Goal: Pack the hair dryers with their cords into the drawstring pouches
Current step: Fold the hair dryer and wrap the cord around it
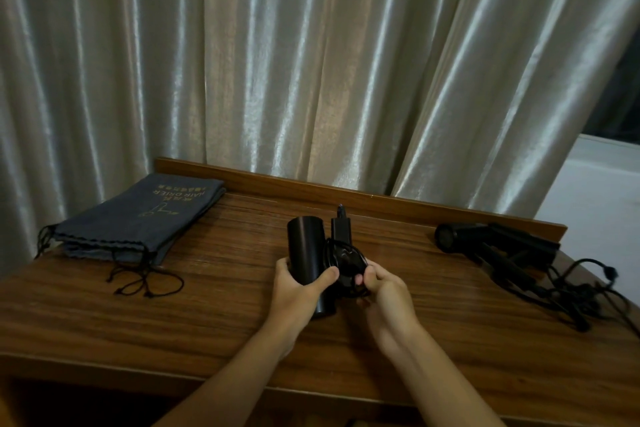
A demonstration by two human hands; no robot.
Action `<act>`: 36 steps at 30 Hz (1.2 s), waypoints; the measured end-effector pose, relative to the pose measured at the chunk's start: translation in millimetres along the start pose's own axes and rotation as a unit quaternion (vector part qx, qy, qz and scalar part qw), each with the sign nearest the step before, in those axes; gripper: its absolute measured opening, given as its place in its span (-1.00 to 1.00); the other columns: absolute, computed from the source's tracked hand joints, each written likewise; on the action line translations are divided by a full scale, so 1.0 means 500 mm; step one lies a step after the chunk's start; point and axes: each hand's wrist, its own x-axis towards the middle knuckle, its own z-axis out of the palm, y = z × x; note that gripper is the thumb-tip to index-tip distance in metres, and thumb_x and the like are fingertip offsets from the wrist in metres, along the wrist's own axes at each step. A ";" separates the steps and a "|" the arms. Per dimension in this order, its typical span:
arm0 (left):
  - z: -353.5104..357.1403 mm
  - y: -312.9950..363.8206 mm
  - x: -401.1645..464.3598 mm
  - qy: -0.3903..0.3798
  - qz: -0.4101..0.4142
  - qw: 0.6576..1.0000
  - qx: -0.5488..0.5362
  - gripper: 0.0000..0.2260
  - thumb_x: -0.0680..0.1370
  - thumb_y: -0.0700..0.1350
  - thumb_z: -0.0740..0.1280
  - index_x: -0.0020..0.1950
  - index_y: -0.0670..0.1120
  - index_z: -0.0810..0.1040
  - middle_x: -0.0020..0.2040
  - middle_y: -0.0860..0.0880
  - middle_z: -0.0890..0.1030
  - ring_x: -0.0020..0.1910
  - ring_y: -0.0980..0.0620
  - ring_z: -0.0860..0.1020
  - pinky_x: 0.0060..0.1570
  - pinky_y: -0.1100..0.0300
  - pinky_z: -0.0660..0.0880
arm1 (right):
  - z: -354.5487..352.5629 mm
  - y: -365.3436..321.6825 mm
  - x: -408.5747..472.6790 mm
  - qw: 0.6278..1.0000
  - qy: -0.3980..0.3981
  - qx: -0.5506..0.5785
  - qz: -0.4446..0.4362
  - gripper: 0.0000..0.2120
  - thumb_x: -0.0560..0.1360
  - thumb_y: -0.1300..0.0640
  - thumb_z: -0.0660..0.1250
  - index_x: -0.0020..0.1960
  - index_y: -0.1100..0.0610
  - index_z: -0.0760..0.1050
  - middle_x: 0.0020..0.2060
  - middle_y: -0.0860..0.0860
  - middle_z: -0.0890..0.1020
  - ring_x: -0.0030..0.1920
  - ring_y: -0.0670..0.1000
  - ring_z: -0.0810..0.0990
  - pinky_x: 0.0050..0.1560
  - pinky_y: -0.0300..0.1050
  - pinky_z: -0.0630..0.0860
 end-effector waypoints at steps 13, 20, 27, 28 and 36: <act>-0.006 -0.004 0.005 -0.028 0.003 1.000 -0.009 -0.55 0.39 0.07 0.52 0.13 0.23 0.33 0.08 0.09 0.56 -0.01 0.16 0.58 -0.26 0.36 0.46 | -0.008 -0.029 -0.010 0.926 -0.158 -0.291 -0.181 -0.52 0.48 0.07 0.36 0.29 -0.34 0.35 0.15 -0.13 0.48 0.10 -0.20 0.51 0.05 -0.27 0.48; -0.008 0.000 0.003 -0.030 -0.014 0.999 -0.010 -0.47 0.33 0.16 0.53 0.16 0.22 0.32 0.06 0.09 0.56 -0.07 0.17 0.60 -0.40 0.42 0.49 | 0.010 -0.038 -0.017 0.729 0.051 -0.575 -0.368 -0.69 0.49 -0.01 0.42 0.22 -0.12 0.52 0.17 -0.06 0.37 0.22 -0.04 0.28 0.20 0.01 0.22; -0.010 -0.008 0.012 -0.029 -0.007 0.999 -0.019 -0.85 0.59 0.02 0.28 0.11 0.02 0.52 -0.11 -0.03 0.67 -0.19 0.05 0.65 -0.32 0.24 0.55 | 0.076 -0.055 -0.081 0.593 -0.056 -0.591 -0.545 -0.47 0.28 0.24 0.59 0.21 0.08 0.53 0.03 0.01 0.54 -0.03 -0.04 0.53 -0.10 -0.24 0.55; -0.011 -0.006 0.011 -0.029 0.006 0.999 -0.020 -0.86 0.60 0.01 0.27 0.10 0.01 0.53 -0.13 -0.03 0.67 -0.20 0.06 0.66 -0.33 0.29 0.55 | 0.078 -0.063 -0.082 0.593 -0.066 -0.585 -0.550 -0.47 0.30 0.27 0.57 0.23 0.11 0.52 0.04 0.04 0.53 -0.01 -0.02 0.54 -0.09 -0.20 0.58; 0.001 0.019 -0.005 -0.026 -0.004 1.000 -0.001 -0.23 0.18 0.36 0.49 0.28 0.11 0.35 0.09 0.11 0.58 -0.01 0.18 0.60 -0.22 0.32 0.48 | 0.066 -0.113 -0.026 0.761 -0.057 -0.466 -0.447 -0.61 0.47 -0.02 0.42 0.26 -0.02 0.42 0.05 -0.15 0.54 0.03 -0.18 0.52 0.05 -0.16 0.56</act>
